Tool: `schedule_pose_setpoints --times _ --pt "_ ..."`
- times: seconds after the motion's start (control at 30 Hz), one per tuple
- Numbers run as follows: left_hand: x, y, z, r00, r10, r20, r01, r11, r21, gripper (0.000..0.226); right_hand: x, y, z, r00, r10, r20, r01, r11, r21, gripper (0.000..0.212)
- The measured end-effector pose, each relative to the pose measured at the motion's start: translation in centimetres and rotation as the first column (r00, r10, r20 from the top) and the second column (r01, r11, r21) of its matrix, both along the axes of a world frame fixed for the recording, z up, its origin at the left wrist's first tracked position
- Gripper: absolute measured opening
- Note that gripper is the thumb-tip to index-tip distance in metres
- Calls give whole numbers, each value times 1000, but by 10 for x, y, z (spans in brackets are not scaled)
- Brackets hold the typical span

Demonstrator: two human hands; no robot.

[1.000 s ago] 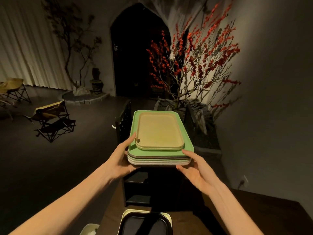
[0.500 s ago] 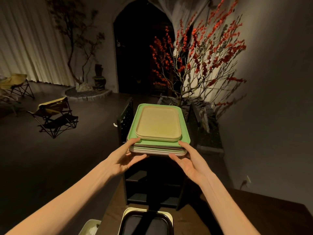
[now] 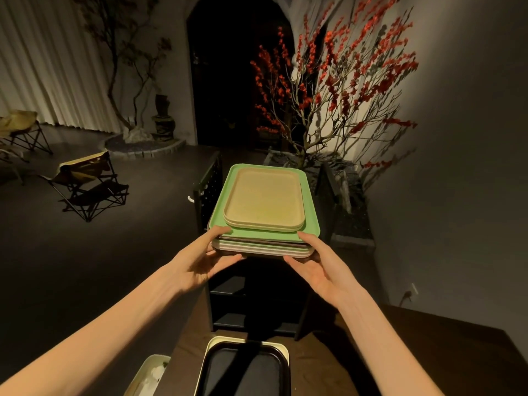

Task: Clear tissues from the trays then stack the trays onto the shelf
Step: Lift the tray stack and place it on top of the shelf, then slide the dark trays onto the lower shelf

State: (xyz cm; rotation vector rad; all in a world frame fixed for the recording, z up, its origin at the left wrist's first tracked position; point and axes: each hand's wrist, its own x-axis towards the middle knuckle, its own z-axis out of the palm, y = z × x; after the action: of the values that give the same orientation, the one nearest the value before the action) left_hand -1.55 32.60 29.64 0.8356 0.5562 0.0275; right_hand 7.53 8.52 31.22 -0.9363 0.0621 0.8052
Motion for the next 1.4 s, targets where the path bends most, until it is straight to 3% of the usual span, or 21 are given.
schedule_pose_setpoints --times 0.17,0.3,0.43,0.63,0.8,0.9,0.97,1.13,1.2,1.3,1.4 --pt "-11 6 -15 984 -178 15 174 975 139 61 -2 -9 -13 974 166 152 -128 964 -233 52" --pt "-31 11 -63 931 -352 -93 364 898 247 70 -7 -17 -50 892 365 268 -191 840 -508 59" --pt "-47 6 -129 927 -258 -273 317 926 204 47 -19 -21 -112 884 394 252 -154 753 -640 60" --pt "-72 -1 -203 893 -203 -402 277 952 134 37 -36 -18 -191 897 418 145 -194 665 -721 48" --pt "-97 -12 -257 847 -114 -520 274 931 242 25 -49 -24 -281 892 451 39 -212 491 -845 26" --pt "-118 -22 -289 794 -80 -603 301 913 275 18 -71 -38 -323 911 410 -51 -248 445 -861 42" --pt "-130 -26 -308 762 -62 -645 306 912 274 24 -87 -46 -345 919 393 -17 -191 410 -892 52" --pt "-145 -32 -337 710 66 -701 293 878 379 26 -107 -51 -361 932 360 37 -88 326 -941 50" --pt "-146 -35 -346 702 78 -707 313 859 405 29 -111 -54 -366 932 363 10 -109 305 -946 52" --pt "-148 -40 -355 687 67 -724 354 839 413 26 -119 -54 -370 909 408 -81 -197 250 -948 37" --pt "-148 -44 -360 658 83 -748 401 802 442 30 -124 -52 -383 914 395 -94 -195 224 -955 58"
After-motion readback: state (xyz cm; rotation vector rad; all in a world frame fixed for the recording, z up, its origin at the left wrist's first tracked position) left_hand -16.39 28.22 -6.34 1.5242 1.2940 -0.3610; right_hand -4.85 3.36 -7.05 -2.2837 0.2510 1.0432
